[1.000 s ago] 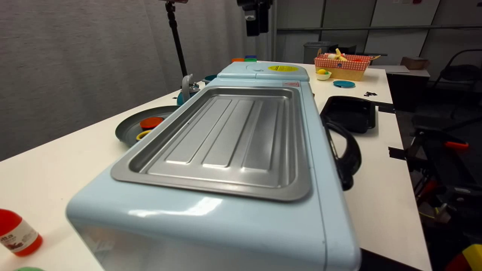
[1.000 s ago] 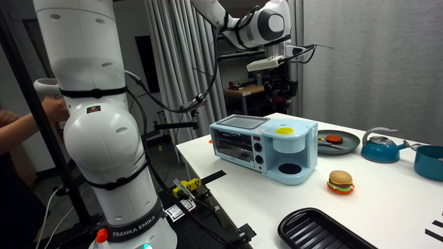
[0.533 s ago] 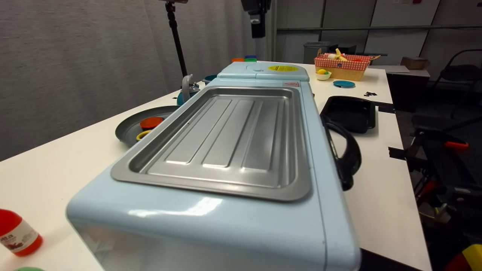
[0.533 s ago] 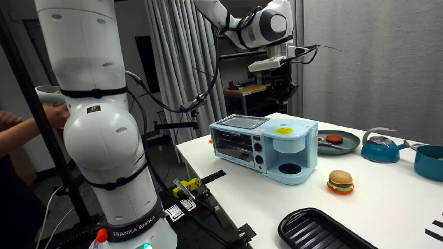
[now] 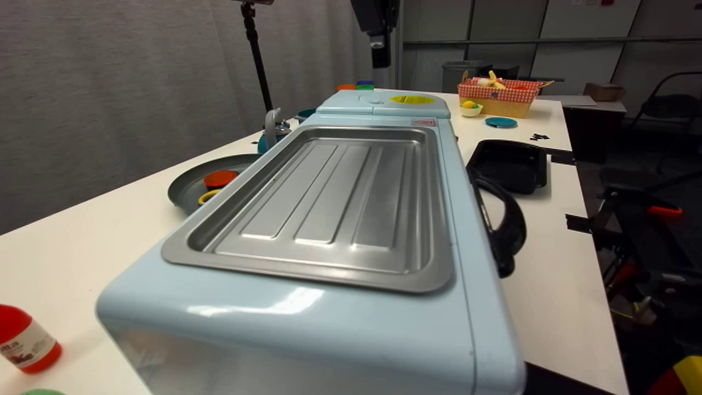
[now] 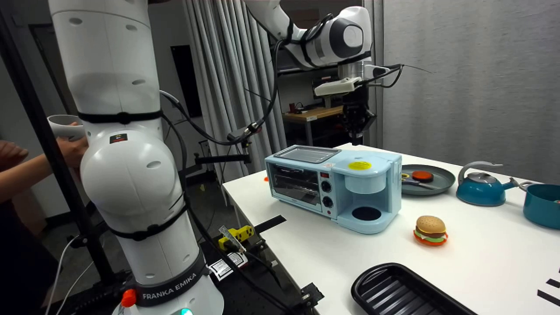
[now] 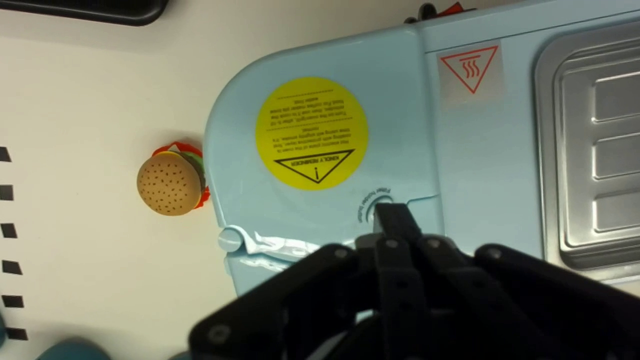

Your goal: Press the button on top of the breakfast machine

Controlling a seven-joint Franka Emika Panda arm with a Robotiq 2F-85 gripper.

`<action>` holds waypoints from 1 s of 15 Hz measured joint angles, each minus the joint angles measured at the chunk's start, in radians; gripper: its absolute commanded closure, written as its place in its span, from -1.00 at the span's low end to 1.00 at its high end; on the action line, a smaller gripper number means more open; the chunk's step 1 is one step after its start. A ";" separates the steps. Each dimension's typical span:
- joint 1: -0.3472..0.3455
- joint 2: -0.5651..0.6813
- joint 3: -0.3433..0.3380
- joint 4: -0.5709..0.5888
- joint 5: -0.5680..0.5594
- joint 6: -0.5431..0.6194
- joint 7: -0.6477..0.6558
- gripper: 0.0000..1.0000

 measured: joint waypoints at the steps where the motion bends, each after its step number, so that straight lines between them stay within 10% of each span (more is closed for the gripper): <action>1: 0.000 0.003 0.000 -0.001 0.000 0.000 0.000 1.00; 15: 0.001 0.060 0.000 -0.004 0.003 0.000 0.000 1.00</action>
